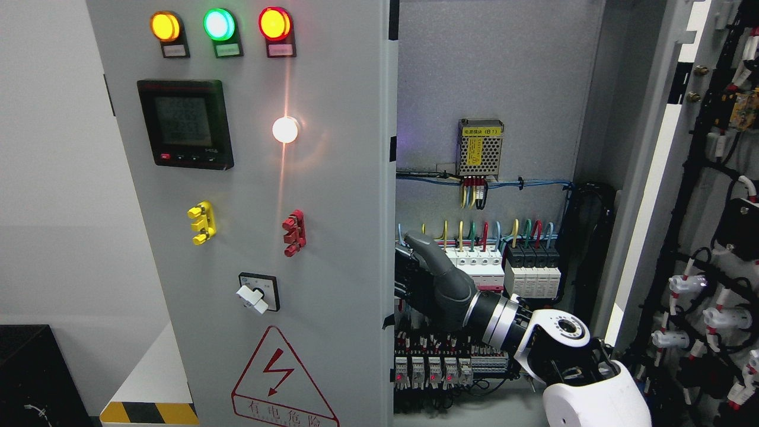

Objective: Open door with both hands
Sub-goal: 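Push the indicator-light panel's inner edge outward with the right hand, swinging it open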

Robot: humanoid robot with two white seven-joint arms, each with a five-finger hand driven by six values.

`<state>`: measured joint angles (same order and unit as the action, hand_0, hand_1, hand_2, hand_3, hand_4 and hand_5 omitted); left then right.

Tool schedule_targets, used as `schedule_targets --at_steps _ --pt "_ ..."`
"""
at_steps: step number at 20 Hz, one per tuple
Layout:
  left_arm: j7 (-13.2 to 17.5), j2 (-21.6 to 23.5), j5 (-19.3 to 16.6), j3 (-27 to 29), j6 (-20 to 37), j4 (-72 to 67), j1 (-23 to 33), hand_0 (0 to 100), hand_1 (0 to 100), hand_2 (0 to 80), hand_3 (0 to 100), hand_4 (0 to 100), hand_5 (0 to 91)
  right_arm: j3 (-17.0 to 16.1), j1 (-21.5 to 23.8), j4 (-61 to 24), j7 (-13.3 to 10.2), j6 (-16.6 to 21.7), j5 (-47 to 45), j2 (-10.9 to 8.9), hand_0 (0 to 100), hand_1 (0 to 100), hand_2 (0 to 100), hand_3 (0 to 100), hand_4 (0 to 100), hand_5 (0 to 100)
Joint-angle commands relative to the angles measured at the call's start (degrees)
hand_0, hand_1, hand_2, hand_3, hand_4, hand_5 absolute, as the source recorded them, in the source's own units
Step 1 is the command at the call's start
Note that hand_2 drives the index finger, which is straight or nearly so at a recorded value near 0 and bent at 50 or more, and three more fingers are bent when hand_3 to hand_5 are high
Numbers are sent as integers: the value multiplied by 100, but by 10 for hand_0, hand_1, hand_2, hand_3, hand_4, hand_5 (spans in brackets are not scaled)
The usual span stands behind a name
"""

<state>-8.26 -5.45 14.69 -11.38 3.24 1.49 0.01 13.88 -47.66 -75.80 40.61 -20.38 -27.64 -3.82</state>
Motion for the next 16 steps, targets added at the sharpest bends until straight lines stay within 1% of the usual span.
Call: schedule_targets --at_steps 1,4,7,9,13,16 --pt "0 -27 -2 -4 2 62 158 0 0 0 0 0 0 -176 2 -14 -18 -1 -4 -31 191 0 0 0 0 0" --pt "0 -27 -2 -4 2 62 158 0 0 0 0 0 0 -149 90 -101 -18 7 -13 -40 191 0 0 0 0 0" --pt "0 -27 -2 -4 2 53 158 0 0 0 0 0 0 -79 353 -417 -18 7 -267 -49 191 0 0 0 0 0" --pt "0 -18 -2 -4 2 45 158 0 0 0 0 0 0 78 503 -663 -18 16 -443 -110 191 0 0 0 0 0" --pt "0 -18 -2 5 2 44 158 0 0 0 0 0 0 404 854 -1234 -18 16 -452 -242 191 0 0 0 0 0" --pt "0 -18 -2 5 2 10 158 0 0 0 0 0 0 764 1030 -1446 -27 16 -452 -286 191 0 0 0 0 0"
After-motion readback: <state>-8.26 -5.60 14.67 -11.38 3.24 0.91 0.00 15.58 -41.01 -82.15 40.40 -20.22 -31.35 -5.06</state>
